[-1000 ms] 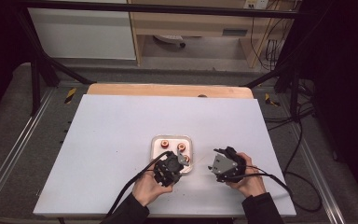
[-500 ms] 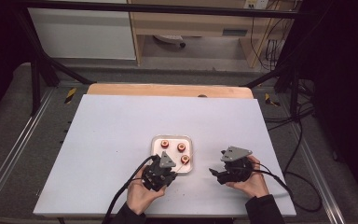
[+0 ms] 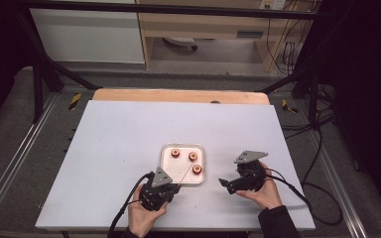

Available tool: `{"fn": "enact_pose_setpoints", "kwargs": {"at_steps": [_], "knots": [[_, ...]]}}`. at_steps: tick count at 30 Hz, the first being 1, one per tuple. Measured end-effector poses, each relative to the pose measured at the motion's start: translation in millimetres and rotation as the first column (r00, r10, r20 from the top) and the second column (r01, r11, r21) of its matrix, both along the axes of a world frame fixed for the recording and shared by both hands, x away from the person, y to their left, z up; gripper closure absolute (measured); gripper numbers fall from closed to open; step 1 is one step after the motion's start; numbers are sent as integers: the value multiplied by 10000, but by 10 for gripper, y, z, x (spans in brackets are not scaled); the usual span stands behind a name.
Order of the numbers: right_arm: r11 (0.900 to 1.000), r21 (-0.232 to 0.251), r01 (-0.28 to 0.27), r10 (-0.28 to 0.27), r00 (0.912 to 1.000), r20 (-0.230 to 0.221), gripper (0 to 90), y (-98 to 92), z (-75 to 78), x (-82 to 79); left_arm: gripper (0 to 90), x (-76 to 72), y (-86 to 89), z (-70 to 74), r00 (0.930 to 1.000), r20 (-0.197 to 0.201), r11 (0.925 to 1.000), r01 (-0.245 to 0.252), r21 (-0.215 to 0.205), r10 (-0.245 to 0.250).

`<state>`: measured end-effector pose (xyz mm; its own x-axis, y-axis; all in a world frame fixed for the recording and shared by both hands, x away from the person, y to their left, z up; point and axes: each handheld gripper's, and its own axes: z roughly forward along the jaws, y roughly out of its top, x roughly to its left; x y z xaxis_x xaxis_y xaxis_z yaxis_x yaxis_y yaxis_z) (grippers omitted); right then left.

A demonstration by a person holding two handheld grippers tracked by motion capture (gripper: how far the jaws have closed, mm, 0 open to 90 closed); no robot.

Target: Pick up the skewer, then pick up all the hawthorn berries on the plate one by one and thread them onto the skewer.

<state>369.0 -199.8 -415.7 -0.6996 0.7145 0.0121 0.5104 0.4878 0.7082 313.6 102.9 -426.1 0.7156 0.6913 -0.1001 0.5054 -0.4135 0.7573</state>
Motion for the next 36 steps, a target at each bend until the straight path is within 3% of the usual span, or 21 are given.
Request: {"fn": "enact_pose_setpoints", "kwargs": {"at_steps": [7, 17, 26, 29, 30, 33, 36], "knots": [[9998, 184, -9, 14, 9996, -267, 29, 122, 55, 29, 885, -66, 107, -64, 9994, 151, 9985, -316, -456, 323], [9984, 416, 389, -358, 9967, -735, 31, 344, 136, 146, 885, -136, 213, -126, 9981, 208, 9956, -565, -752, 582], [9992, 90, 392, -381, 9944, -987, 60, 549, 170, 234, 886, -154, 291, -142, 9969, 211, 9943, -734, -770, 752], [9985, 133, 531, -511, 9912, -1218, 88, 629, 196, 283, 886, -159, 305, -139, 9969, 254, 9944, -728, -764, 749], [9981, 152, 593, -563, 9869, -1514, 105, 682, 209, 311, 885, -159, 309, -138, 9967, 273, 9941, -746, -784, 769], [9981, 67, 611, -591, 9843, -1661, 136, 737, 212, 332, 885, -160, 323, -145, 9962, 246, 9932, -815, -836, 838], [9978, -348, 559, -614, 9804, -1871, 174, 849, 198, 365, 886, -160, 322, -153, 9964, 210, 9934, -805, -816, 824]]}}
